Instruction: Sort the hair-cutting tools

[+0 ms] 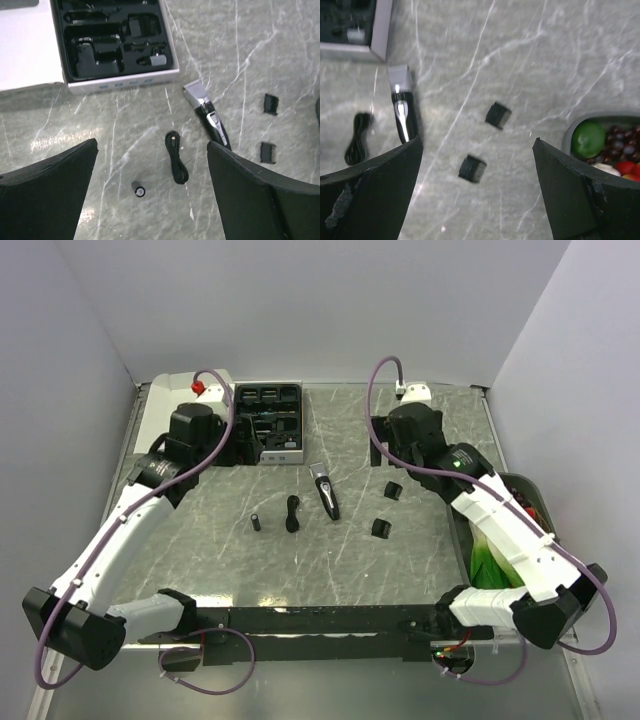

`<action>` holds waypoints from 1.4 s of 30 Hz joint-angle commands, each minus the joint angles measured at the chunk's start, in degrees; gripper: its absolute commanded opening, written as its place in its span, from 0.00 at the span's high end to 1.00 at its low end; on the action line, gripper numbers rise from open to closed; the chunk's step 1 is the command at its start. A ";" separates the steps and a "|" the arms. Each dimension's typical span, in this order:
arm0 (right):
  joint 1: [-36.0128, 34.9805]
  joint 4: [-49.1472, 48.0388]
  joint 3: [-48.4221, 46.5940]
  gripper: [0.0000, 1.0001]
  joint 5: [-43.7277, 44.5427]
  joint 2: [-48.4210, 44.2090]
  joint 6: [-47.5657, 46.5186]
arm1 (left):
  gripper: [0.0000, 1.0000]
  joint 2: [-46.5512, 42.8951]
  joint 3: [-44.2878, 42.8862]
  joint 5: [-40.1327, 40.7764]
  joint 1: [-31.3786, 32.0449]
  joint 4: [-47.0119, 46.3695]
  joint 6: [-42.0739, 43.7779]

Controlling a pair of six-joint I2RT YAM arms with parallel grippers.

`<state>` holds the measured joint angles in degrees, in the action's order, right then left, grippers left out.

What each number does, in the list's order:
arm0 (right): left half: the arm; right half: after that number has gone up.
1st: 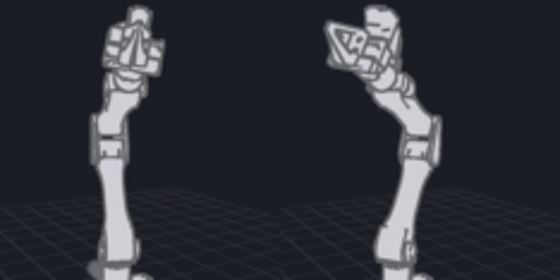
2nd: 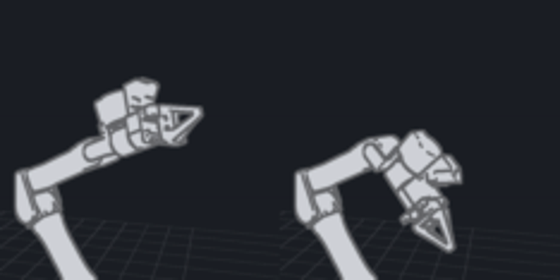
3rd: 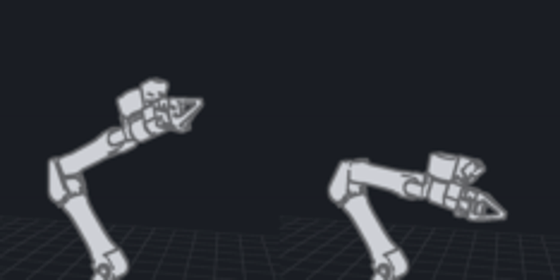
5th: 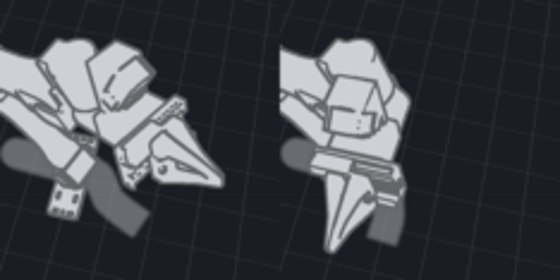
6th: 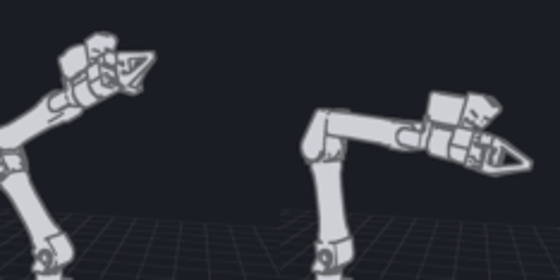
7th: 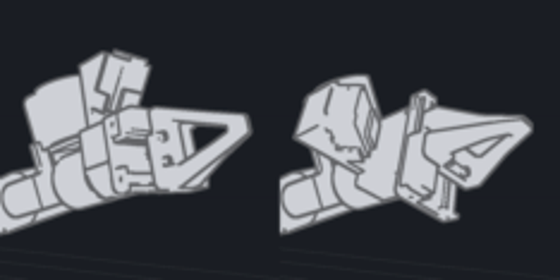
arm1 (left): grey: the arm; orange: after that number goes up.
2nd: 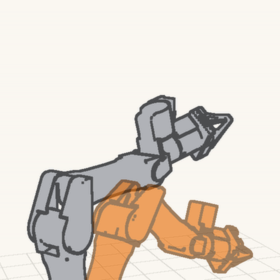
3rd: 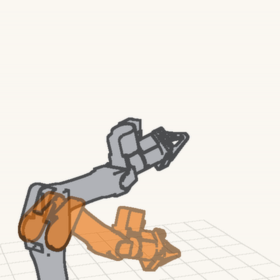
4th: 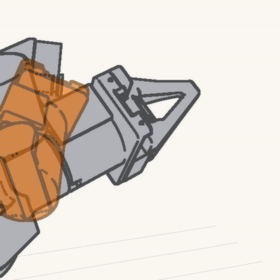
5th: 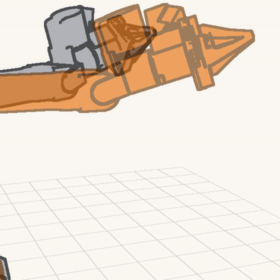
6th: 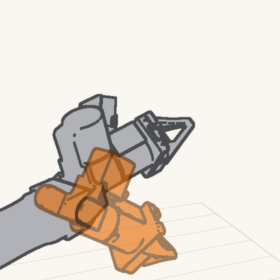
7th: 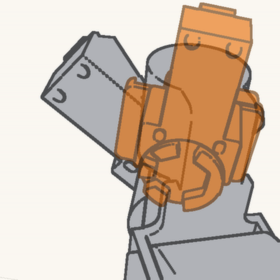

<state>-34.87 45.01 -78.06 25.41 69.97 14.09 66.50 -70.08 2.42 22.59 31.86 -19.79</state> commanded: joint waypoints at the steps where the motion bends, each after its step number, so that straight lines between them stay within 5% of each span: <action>1: -0.72 1.14 -3.41 0.00 6.94 2.53 1.47 | 0.03 -1.55 1.61 -1.62 0.17 0.40 2.39; 10: -0.46 4.19 -9.29 0.00 -8.96 9.47 -2.47 | 0.03 -2.87 4.52 1.88 0.18 1.45 0.64; 16: -0.46 10.97 -18.08 0.00 -20.21 22.12 -6.53 | 0.03 -2.87 3.82 3.74 0.17 4.43 -1.65; 25: -0.72 8.16 -17.73 0.04 -29.00 34.15 -5.56 | 0.03 -4.01 3.99 2.77 0.17 5.93 -3.41; 42: -2.13 6.14 -23.19 0.08 -27.17 48.58 -5.21 | 0.03 -2.25 3.11 5.49 0.09 7.78 -4.47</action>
<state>-36.34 51.46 -97.14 -3.88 117.23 9.08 63.92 -65.19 6.04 22.59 38.89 -23.46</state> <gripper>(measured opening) 0.927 0.968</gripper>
